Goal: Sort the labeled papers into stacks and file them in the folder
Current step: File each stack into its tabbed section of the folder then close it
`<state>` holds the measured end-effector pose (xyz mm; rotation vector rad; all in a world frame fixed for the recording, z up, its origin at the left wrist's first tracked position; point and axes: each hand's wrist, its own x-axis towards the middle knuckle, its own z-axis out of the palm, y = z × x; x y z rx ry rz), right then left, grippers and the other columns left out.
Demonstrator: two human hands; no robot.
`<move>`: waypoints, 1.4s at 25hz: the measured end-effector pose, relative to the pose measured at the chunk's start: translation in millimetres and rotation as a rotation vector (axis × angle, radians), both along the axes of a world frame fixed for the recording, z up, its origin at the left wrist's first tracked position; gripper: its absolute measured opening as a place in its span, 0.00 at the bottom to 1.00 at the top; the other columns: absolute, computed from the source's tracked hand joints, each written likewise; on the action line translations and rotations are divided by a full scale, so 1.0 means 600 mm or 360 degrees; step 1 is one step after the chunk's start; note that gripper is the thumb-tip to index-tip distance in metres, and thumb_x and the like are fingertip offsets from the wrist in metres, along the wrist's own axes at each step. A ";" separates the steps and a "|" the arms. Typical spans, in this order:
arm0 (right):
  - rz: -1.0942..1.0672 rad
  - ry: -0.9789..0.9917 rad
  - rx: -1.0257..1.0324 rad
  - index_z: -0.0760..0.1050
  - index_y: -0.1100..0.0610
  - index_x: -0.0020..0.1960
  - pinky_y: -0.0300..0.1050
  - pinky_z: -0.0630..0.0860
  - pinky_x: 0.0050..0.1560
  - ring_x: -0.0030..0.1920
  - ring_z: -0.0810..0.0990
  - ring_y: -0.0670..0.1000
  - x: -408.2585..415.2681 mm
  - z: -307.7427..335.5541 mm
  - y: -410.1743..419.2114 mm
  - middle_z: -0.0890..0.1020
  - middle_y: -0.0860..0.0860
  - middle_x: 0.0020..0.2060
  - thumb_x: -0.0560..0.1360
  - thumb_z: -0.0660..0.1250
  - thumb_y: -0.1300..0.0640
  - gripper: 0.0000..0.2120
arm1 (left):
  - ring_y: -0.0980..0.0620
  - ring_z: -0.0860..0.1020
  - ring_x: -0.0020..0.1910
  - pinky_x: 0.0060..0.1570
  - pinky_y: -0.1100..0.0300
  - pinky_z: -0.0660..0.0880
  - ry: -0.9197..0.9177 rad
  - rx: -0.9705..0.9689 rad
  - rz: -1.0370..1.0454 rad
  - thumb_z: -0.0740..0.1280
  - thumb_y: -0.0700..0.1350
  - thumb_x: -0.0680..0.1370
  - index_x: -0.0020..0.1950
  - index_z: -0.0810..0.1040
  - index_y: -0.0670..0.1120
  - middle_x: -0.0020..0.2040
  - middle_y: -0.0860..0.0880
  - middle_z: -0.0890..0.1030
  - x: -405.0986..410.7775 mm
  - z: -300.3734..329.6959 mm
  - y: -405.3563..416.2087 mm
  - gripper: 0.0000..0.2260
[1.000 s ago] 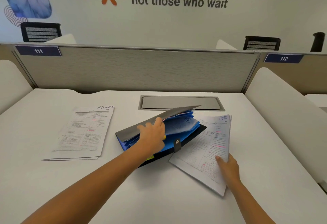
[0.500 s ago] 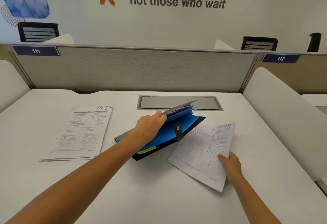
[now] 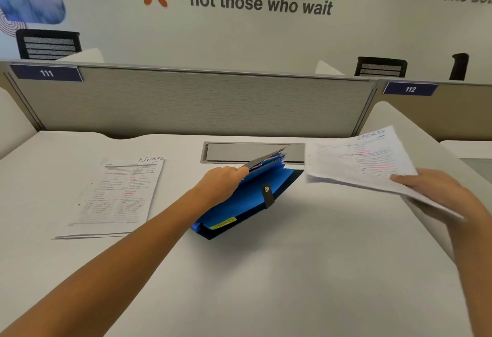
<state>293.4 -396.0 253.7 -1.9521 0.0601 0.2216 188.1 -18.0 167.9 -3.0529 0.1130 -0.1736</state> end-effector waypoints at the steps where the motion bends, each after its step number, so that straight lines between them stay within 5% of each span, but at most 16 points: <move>1: 0.0119 0.0124 0.0042 0.78 0.65 0.50 0.31 0.70 0.24 0.24 0.76 0.45 -0.005 0.016 -0.001 0.82 0.50 0.29 0.74 0.68 0.63 0.07 | 0.44 0.78 0.43 0.38 0.57 0.70 -0.0003 -0.0031 0.0004 0.59 0.43 0.81 0.62 0.67 0.43 0.54 0.42 0.80 -0.001 -0.001 -0.004 0.10; 4: 0.0545 0.0294 -0.0262 0.80 0.65 0.51 0.37 0.75 0.32 0.35 0.80 0.54 -0.008 0.032 0.013 0.86 0.55 0.39 0.69 0.74 0.57 0.14 | 0.46 0.73 0.35 0.34 0.54 0.70 0.0023 -0.0194 0.0066 0.58 0.40 0.81 0.64 0.65 0.42 0.50 0.40 0.81 0.000 -0.005 -0.009 0.12; 6: 0.0760 0.0243 -0.0620 0.82 0.60 0.47 0.41 0.75 0.38 0.38 0.81 0.55 -0.026 0.039 0.041 0.86 0.54 0.38 0.71 0.72 0.57 0.08 | 0.45 0.73 0.34 0.32 0.53 0.70 0.0063 -0.0282 0.0084 0.58 0.40 0.81 0.65 0.63 0.42 0.50 0.39 0.81 0.001 -0.006 -0.011 0.14; 9: 0.0735 0.0288 -0.0670 0.80 0.61 0.45 0.33 0.70 0.24 0.24 0.77 0.47 -0.035 0.030 0.082 0.82 0.50 0.27 0.74 0.69 0.60 0.04 | 0.44 0.75 0.36 0.33 0.53 0.72 0.0096 -0.0371 0.0067 0.58 0.41 0.80 0.63 0.63 0.43 0.51 0.39 0.80 -0.001 0.004 -0.014 0.12; 13: 0.0650 0.0104 -0.1030 0.78 0.58 0.44 0.39 0.69 0.32 0.34 0.75 0.47 -0.027 0.016 0.133 0.79 0.52 0.40 0.74 0.69 0.55 0.06 | 0.44 0.73 0.35 0.33 0.53 0.69 0.0163 -0.0440 0.0004 0.59 0.40 0.80 0.53 0.62 0.45 0.43 0.41 0.78 -0.006 0.022 -0.011 0.06; 16: 0.0366 0.0220 -0.0389 0.74 0.64 0.44 0.35 0.70 0.23 0.33 0.74 0.51 -0.043 0.001 0.174 0.76 0.56 0.36 0.75 0.64 0.66 0.01 | 0.46 0.72 0.35 0.35 0.54 0.70 0.0180 -0.0473 -0.0051 0.60 0.40 0.80 0.51 0.62 0.46 0.39 0.46 0.73 -0.008 0.029 -0.006 0.07; 19: 0.0186 0.0281 0.0085 0.71 0.65 0.53 0.36 0.73 0.21 0.36 0.77 0.54 -0.059 -0.025 0.213 0.77 0.58 0.40 0.74 0.59 0.71 0.09 | 0.46 0.72 0.35 0.36 0.53 0.70 0.0142 -0.0504 -0.0087 0.61 0.40 0.80 0.56 0.65 0.42 0.38 0.47 0.73 -0.009 0.037 -0.007 0.07; 23: 0.0059 0.0003 -0.0063 0.73 0.66 0.52 0.40 0.74 0.29 0.46 0.79 0.60 -0.079 -0.067 0.254 0.78 0.61 0.51 0.73 0.57 0.68 0.10 | 0.46 0.72 0.35 0.37 0.54 0.70 0.0128 -0.0518 -0.0076 0.61 0.40 0.80 0.58 0.65 0.42 0.38 0.45 0.74 -0.006 0.039 -0.011 0.09; 29: 0.0129 -0.0319 -0.0435 0.73 0.65 0.51 0.56 0.80 0.47 0.46 0.78 0.61 -0.128 -0.104 0.296 0.78 0.60 0.47 0.75 0.57 0.63 0.09 | 0.44 0.73 0.35 0.36 0.52 0.71 0.0090 -0.0517 -0.0042 0.60 0.38 0.79 0.59 0.65 0.41 0.42 0.43 0.76 -0.005 0.039 -0.026 0.09; 32: 0.0230 -0.0242 -0.0283 0.72 0.65 0.50 0.50 0.82 0.37 0.38 0.78 0.55 -0.145 -0.123 0.324 0.77 0.59 0.44 0.74 0.57 0.65 0.08 | 0.43 0.72 0.35 0.36 0.52 0.72 0.0028 -0.0511 -0.0026 0.60 0.37 0.79 0.60 0.65 0.40 0.45 0.38 0.78 -0.004 0.037 -0.040 0.10; 35: 0.0331 -0.0184 -0.0285 0.72 0.66 0.51 0.35 0.72 0.25 0.33 0.73 0.49 -0.145 -0.145 0.356 0.75 0.57 0.41 0.75 0.56 0.65 0.09 | 0.41 0.71 0.34 0.33 0.53 0.66 -0.0005 -0.0498 0.0022 0.59 0.35 0.77 0.58 0.65 0.39 0.38 0.39 0.75 -0.002 0.033 -0.052 0.10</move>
